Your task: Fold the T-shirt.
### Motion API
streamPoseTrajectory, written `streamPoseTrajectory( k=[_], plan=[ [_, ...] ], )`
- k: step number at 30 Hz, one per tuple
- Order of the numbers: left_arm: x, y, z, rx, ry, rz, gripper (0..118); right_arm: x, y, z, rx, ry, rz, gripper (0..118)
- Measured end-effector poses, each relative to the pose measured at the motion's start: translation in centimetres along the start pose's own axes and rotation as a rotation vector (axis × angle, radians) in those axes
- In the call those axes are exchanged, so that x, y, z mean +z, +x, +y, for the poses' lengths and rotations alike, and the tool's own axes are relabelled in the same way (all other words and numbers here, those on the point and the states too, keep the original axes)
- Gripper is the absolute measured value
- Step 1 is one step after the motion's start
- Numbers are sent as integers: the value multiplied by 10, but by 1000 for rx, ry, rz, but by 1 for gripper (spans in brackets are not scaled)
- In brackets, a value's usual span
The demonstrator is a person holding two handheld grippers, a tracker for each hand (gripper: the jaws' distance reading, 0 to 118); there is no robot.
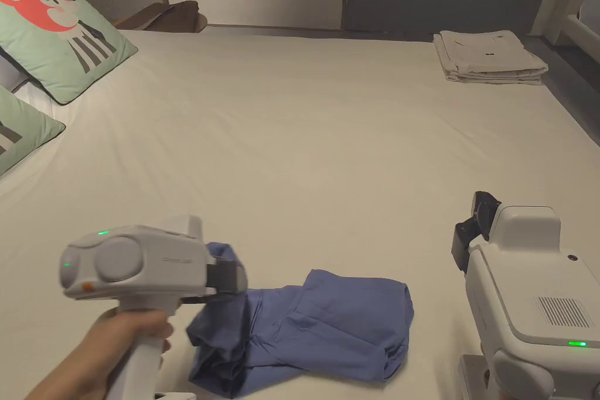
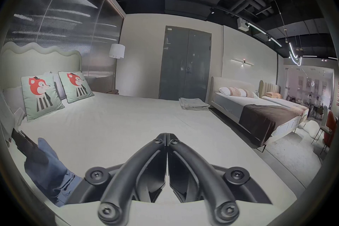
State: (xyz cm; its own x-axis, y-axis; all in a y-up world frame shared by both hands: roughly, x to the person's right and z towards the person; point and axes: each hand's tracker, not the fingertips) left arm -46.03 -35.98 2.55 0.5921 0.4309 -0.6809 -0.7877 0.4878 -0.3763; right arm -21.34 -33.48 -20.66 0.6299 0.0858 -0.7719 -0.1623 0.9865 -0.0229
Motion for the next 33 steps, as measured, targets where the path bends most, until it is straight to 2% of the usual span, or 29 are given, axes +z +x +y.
streamPoseTrajectory(
  k=[7,13,26,27,28,30,31,32,33],
  plan=[
    [-67,73,2,-113,-71,-46,10,4,19,-3,-14,1,-30,0],
    [-117,111,-19,-175,-128,40,10,6,31,-7,-8,-9,-55,0],
    [-119,128,-25,-226,-117,47,12,6,34,-8,-9,-20,-69,0],
    [-120,129,-27,-228,-119,47,15,6,34,-8,-9,-18,-68,0],
    [-119,128,-27,-231,-123,35,29,7,33,-8,-9,-18,-68,0],
    [-117,129,-28,-199,-124,-63,67,6,33,-8,-6,-20,-66,0],
    [-114,130,-28,-183,-130,-119,91,6,32,-9,-4,-24,-65,0],
    [-110,132,-27,-170,-135,-153,105,6,32,-9,-3,-24,-65,0],
    [-106,135,-27,-167,-123,-180,111,5,32,-9,-3,-26,-66,0]
  ],
)
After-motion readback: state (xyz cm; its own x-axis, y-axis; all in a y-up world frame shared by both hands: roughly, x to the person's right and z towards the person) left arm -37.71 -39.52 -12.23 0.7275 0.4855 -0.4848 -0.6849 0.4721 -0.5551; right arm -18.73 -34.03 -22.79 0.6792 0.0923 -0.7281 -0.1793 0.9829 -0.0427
